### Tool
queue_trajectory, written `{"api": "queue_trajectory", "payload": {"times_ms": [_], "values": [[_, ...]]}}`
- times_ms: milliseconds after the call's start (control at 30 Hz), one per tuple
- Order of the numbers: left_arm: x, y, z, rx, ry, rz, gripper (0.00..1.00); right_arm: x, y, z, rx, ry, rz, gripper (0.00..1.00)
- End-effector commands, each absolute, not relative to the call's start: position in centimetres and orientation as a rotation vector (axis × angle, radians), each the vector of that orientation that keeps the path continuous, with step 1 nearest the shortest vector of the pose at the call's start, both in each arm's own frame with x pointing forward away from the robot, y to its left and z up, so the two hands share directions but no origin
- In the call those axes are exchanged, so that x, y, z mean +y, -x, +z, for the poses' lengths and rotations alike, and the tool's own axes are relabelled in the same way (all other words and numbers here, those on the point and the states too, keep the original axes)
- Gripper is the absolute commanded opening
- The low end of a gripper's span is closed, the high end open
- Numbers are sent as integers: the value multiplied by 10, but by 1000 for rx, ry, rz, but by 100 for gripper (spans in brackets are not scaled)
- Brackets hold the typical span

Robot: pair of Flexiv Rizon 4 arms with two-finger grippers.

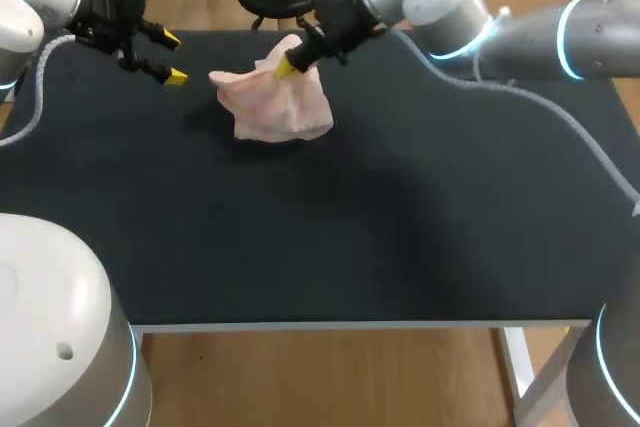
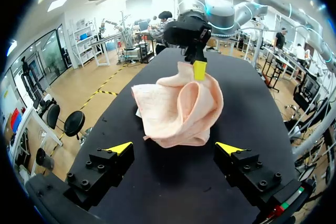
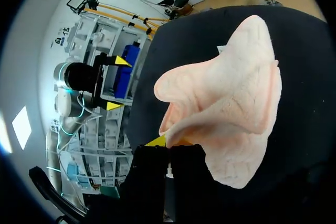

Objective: Fold the towel

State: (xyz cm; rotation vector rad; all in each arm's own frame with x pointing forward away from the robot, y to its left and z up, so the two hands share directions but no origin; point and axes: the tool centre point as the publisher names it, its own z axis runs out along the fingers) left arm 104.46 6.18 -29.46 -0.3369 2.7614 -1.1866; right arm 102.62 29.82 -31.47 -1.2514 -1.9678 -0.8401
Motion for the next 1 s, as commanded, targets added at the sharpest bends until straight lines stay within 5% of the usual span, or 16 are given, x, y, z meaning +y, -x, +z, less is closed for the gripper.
{"api": "queue_trajectory", "payload": {"times_ms": [33, 67, 433, 1000], "values": [[62, -1044, -296, 2758, 334, -1189, 100, 327, -1039, -327, -2016, 1158, -675, 36], [62, -1044, -296, 2758, 334, -1189, 100, 331, -1037, -329, -2026, 1148, -655, 100], [62, -1044, -296, 2758, 334, -1189, 100, 350, -1022, -332, -2235, 1058, -552, 100], [62, -1044, -296, 2758, 334, -1189, 100, 312, -1025, -300, -2205, 1075, -834, 100]]}}
